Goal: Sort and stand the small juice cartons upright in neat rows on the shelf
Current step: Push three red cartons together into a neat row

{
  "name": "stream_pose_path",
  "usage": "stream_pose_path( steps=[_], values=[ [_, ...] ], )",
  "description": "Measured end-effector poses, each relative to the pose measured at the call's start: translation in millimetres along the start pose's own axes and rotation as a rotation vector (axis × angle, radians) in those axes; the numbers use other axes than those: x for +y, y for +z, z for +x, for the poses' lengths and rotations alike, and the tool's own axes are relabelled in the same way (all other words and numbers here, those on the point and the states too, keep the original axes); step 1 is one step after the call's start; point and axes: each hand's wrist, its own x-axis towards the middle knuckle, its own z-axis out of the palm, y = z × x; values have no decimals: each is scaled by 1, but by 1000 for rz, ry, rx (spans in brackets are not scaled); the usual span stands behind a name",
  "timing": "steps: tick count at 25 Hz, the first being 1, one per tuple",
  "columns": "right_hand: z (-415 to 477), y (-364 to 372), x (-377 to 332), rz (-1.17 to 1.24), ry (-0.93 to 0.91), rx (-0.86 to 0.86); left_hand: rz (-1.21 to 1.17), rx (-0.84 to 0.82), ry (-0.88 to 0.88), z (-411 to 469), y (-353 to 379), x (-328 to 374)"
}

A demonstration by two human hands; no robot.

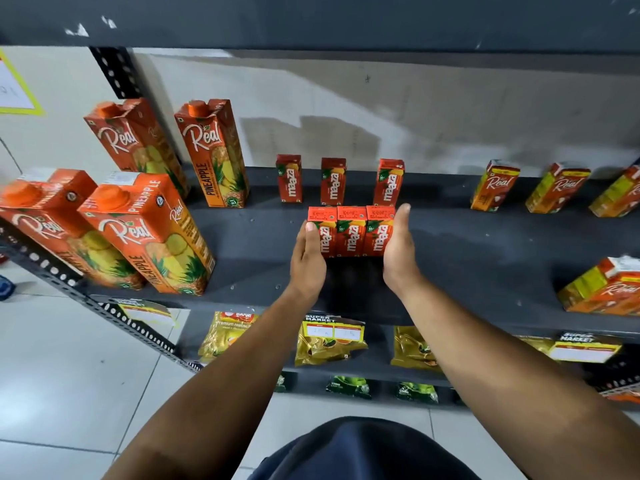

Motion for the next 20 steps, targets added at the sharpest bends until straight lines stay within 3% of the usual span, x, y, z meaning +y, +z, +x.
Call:
stream_pose_path(
  steps=[20],
  values=[
    [-8, 1, -3, 10, 3, -17, -139, -77, -61, -2, -7, 3]
  ],
)
